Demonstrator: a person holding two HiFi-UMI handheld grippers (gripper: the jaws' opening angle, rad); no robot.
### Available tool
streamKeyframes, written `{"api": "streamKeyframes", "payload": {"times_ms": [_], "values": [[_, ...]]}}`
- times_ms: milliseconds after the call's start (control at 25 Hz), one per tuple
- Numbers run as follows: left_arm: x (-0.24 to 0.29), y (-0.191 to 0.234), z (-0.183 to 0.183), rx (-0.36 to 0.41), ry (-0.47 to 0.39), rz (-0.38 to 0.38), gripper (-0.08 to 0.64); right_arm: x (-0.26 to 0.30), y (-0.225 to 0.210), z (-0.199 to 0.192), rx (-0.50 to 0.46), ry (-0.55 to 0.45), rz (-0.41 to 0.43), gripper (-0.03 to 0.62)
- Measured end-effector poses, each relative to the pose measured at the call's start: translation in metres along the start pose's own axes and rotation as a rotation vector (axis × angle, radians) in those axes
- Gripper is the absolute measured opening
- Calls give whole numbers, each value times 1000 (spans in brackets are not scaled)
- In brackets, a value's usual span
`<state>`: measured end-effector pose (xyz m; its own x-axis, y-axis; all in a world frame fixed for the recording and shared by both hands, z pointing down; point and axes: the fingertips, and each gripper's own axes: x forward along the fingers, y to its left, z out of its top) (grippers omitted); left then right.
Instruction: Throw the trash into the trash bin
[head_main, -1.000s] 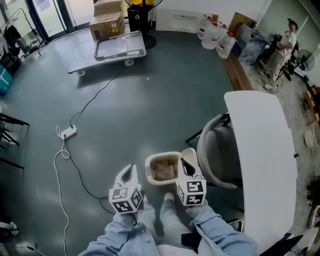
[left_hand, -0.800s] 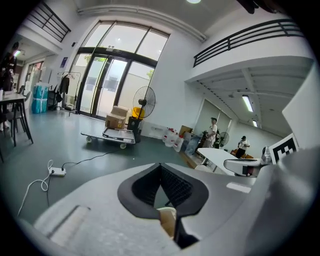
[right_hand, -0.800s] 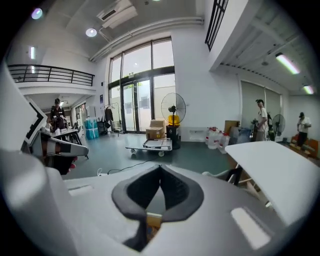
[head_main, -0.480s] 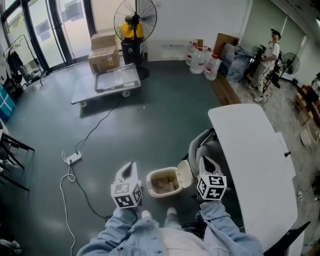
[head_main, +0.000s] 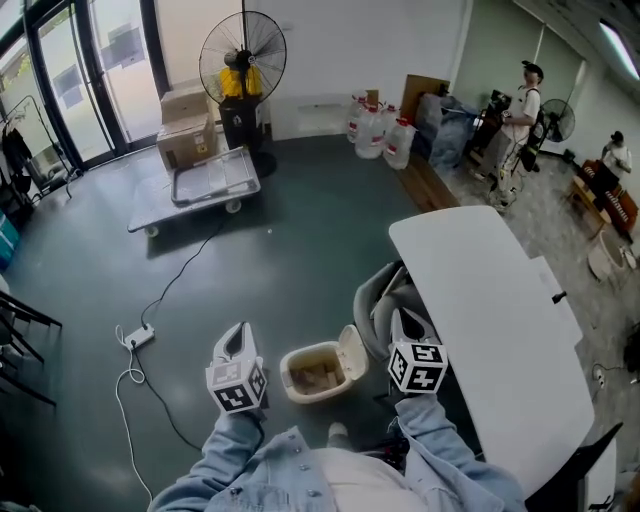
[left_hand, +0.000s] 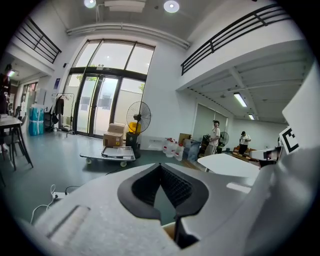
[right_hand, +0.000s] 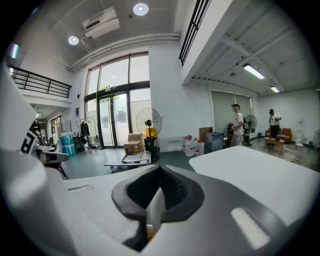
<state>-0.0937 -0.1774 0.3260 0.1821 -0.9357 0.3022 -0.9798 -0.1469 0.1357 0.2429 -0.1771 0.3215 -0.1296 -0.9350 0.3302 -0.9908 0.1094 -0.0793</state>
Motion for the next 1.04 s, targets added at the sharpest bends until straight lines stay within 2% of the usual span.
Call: {"api": "streamKeyframes", "payload": {"times_ms": [160,440,680,1040], "values": [[1,-6,8,12,-15,5,9,-1,2,5,-55,-3,19,3],[0,-10,9,16,-20,17,9,4,-2,3,-10,5,23,3],[4,-10,5,4,-19,31,9,12,-2,1,-11,13,48,3],[14,3,8,3,-30,38,9,33,-1,4,7,5,24,3]]}}
